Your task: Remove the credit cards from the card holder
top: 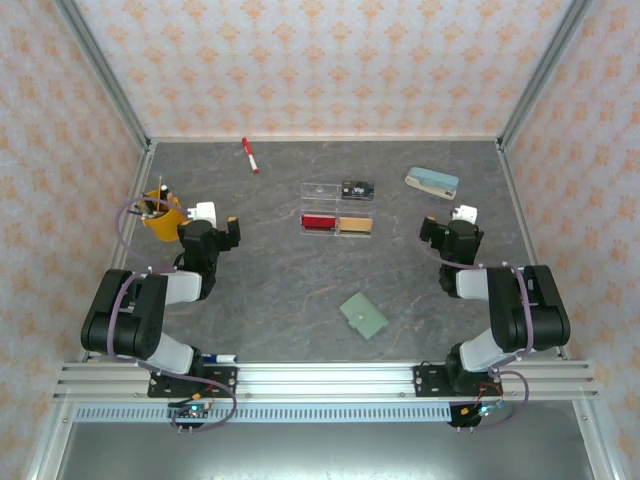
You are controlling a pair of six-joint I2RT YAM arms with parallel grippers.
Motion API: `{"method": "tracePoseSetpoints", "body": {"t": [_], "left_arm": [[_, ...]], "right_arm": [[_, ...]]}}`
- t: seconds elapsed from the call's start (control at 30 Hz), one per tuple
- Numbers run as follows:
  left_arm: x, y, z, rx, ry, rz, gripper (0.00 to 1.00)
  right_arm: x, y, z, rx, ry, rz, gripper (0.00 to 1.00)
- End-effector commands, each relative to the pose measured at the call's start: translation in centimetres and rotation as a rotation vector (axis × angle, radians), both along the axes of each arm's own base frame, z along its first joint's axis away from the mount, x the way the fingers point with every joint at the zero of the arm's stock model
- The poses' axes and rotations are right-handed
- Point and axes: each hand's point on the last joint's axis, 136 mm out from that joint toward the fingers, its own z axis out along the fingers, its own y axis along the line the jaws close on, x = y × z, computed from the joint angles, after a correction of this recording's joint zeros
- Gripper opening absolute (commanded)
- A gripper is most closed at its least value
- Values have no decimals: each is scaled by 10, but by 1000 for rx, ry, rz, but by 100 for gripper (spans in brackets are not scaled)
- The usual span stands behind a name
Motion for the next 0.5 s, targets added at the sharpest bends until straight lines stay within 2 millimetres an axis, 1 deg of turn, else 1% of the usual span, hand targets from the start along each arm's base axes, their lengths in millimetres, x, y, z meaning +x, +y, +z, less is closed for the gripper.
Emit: {"method": "tracePoseSetpoints", "body": {"t": [0.0,0.47], "left_arm": [[5,1,4,9,-3,-7,100],[5,1,4,7,-2,-7,100]], "right_arm": [[7,-1,9,12,-28,-1,100],[7,-1,8,13,-24,-2,100]]}}
